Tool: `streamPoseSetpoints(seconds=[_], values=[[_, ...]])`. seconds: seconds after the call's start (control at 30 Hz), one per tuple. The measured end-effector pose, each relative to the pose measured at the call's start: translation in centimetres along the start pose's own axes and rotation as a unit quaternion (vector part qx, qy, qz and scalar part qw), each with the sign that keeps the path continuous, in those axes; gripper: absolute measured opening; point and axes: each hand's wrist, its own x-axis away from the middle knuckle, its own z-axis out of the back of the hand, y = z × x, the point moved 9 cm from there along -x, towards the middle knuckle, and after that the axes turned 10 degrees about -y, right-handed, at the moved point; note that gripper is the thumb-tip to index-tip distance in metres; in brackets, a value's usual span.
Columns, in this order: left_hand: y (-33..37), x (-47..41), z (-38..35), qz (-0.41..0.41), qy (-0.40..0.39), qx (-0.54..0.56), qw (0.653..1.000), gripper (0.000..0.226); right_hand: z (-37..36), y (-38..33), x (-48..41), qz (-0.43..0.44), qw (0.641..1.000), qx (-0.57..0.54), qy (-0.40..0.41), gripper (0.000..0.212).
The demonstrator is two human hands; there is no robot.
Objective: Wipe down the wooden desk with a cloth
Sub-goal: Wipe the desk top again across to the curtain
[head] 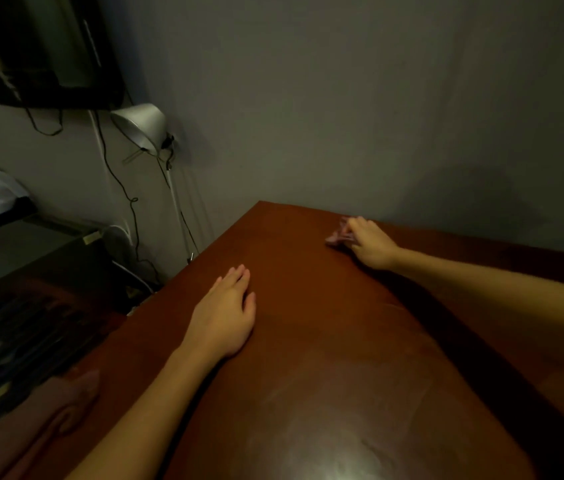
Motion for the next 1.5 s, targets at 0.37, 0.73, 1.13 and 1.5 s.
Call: streamPoseSetpoints(seconds=[0.37, 0.73, 1.13, 1.5], values=[[-2.5, 9.2, 3.4, -0.028, 0.083, -0.010, 0.996, 0.012, -0.3, -6.5, 7.8, 0.155, 0.987, -0.007, -0.031, 0.009], [-4.6, 12.7, 3.1, 0.000, 0.087, -0.008, 0.996, 0.006, -3.4, -19.6, 14.0, 0.345, 0.937, 0.011, -0.054, 0.005], [-4.6, 13.4, 3.7, 0.020, 0.124, -0.010, 0.992, 0.005, -3.5, -23.5, 13.3, 0.273, 0.961, -0.015, -0.043, 0.010], [-5.1, 12.9, 3.9, 0.050, 0.138, -0.025, 0.989, 0.015, -2.5, -20.2, 7.9, 0.158, 0.987, 0.034, 0.008, 0.019]])
